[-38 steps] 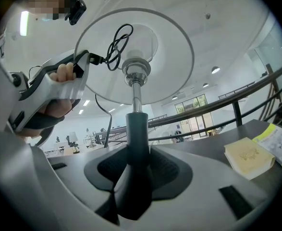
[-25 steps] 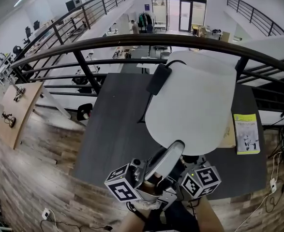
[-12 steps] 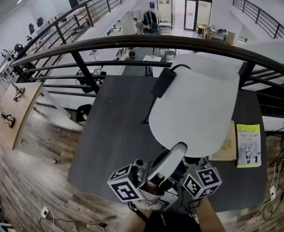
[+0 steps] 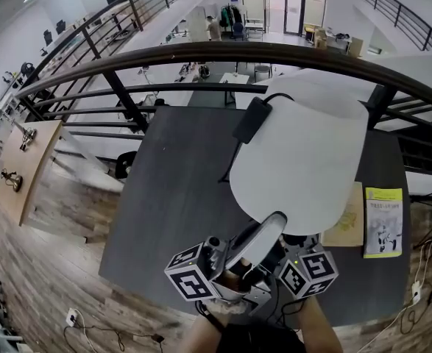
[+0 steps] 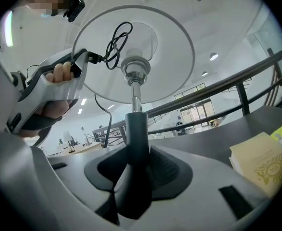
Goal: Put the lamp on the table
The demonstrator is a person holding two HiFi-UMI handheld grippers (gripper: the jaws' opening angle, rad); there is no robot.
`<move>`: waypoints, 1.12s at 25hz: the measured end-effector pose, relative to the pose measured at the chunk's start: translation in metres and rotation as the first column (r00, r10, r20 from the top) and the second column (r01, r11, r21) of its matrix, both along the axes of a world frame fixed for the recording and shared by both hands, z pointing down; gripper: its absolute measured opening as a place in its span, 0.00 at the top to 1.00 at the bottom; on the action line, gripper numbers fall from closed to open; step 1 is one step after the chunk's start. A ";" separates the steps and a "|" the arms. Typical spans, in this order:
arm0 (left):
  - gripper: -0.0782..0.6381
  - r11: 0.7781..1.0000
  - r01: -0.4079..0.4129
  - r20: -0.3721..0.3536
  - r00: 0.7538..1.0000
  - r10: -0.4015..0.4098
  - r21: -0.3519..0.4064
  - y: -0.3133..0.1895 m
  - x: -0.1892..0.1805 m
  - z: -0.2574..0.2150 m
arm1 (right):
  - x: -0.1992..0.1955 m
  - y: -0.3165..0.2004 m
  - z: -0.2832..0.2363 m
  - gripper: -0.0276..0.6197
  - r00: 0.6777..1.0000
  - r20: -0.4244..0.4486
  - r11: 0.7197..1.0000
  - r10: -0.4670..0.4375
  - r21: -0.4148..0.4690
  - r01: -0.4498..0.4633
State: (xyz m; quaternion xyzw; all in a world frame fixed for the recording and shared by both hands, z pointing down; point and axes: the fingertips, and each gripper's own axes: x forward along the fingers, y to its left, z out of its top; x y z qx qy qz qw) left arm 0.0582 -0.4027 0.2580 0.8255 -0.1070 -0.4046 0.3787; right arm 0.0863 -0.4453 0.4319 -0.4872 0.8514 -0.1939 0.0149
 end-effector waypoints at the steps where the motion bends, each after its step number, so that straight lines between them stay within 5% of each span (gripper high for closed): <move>1: 0.83 1.000 -0.003 0.003 1.000 0.003 -0.001 -0.003 0.001 0.003 | 0.000 -0.003 0.003 0.69 1.000 0.000 1.000 0.002 -0.003 -0.002; 28: 0.83 0.993 -0.103 -0.011 0.995 0.102 -0.065 -0.061 -0.001 0.078 | 0.006 -0.058 0.076 0.69 0.993 -0.082 0.995 0.084 -0.038 -0.087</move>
